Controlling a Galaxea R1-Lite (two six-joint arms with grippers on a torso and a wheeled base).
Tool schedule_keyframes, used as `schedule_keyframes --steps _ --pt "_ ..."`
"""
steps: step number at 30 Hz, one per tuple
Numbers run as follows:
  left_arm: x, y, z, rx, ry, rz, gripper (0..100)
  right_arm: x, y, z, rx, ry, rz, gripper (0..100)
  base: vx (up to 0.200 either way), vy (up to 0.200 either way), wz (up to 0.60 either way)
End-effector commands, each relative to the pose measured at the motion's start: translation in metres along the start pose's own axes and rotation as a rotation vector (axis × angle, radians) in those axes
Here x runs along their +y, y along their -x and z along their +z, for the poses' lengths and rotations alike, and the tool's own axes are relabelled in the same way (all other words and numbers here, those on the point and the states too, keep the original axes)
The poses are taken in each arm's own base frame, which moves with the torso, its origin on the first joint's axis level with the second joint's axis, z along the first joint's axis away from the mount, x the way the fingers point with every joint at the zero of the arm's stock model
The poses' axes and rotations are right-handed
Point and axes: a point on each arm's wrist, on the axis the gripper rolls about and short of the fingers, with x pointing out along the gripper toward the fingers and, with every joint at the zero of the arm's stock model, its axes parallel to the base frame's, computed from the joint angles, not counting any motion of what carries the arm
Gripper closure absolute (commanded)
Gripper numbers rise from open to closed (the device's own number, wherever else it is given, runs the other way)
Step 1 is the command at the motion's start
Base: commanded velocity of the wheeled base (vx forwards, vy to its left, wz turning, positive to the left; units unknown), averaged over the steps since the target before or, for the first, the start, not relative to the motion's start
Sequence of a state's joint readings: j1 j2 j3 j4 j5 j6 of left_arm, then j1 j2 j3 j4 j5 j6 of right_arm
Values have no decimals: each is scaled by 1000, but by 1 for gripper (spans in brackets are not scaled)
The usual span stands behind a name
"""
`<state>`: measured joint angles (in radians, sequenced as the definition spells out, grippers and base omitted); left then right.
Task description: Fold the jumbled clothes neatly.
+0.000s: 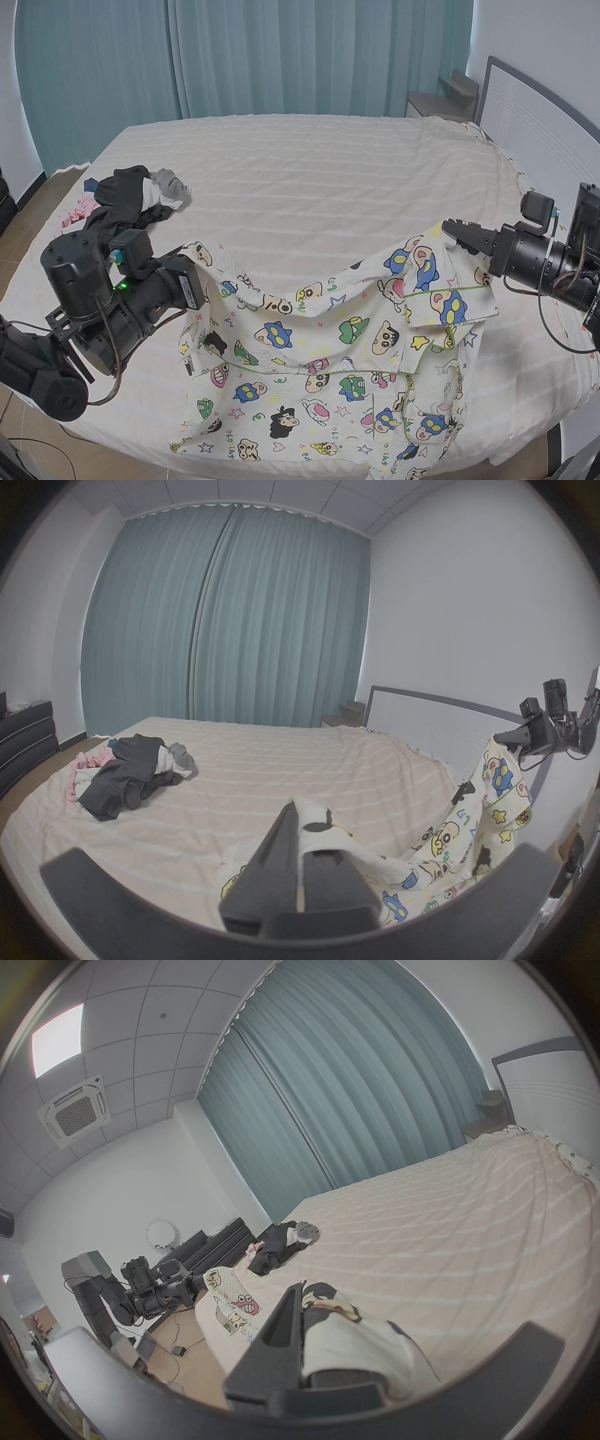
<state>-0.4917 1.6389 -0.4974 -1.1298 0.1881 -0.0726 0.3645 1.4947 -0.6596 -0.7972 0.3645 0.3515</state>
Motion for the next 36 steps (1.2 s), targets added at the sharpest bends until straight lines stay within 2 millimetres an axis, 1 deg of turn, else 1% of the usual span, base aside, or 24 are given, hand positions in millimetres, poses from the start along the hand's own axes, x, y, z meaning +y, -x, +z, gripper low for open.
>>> schedule_keyframes --steps 1,3,4,5,6,8,10,11,14,20,24,27,33,36 --pt "5 -31 -23 70 10 37 100 -27 -22 -18 45 -26 -51 100 200 0 0" --pt "3 -45 -34 98 28 42 100 -36 -28 -23 40 -28 -62 100 200 0 0" --pt "3 -46 -35 100 29 43 100 -36 -29 -23 40 -28 -62 100 200 0 0" --pt "3 -50 -41 116 28 45 100 -38 -30 -25 47 -31 -68 100 200 0 0" --pt "3 -50 -42 118 29 45 100 -38 -31 -26 52 -33 -68 100 200 0 0" --pt "3 -53 -47 131 46 48 100 -44 -32 -28 58 -39 -83 100 0 0 0" --pt "3 -53 -47 130 56 48 100 -46 -33 -29 59 -40 -89 100 0 0 0" --pt "3 -54 -48 135 70 48 100 -52 -35 -30 63 -46 -103 100 0 0 0" --pt "3 -58 -52 142 73 51 100 -59 -38 -33 72 -56 -120 100 0 0 0" --pt "3 -63 -56 148 73 53 100 -63 -41 -37 85 -66 -128 100 0 0 0" --pt "5 -76 -60 145 75 64 100 -74 -49 -40 92 -75 -147 100 0 0 0" --pt "4 -78 -63 152 74 67 100 -77 -49 -41 94 -78 -154 100 200 0 0" --pt "5 -79 -72 179 74 70 100 -85 -54 -48 116 -91 -169 100 0 0 0" --pt "6 -81 -81 208 69 74 100 -92 -57 -54 133 -101 -181 100 0 0 0"
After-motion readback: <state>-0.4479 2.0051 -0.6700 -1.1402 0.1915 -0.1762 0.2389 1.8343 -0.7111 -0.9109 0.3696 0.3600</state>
